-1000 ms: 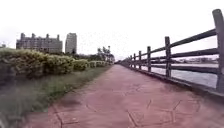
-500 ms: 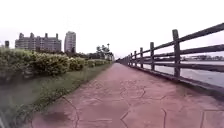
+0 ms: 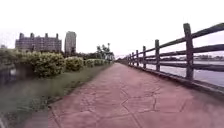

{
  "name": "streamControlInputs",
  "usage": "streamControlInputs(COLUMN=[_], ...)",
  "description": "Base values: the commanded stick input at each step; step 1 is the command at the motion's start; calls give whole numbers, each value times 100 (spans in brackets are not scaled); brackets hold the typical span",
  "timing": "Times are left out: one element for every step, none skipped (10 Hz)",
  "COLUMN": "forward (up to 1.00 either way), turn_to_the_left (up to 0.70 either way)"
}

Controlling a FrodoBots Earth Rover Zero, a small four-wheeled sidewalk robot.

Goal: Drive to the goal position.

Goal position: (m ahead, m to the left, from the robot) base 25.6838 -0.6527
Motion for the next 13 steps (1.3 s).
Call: streamControlInputs(forward=[100,100,100,100,100,100,100,100,100,100,100,100,100], turn_to_the_left=[0,0,0,0,0,0,0,0,0,0,0,0,0])
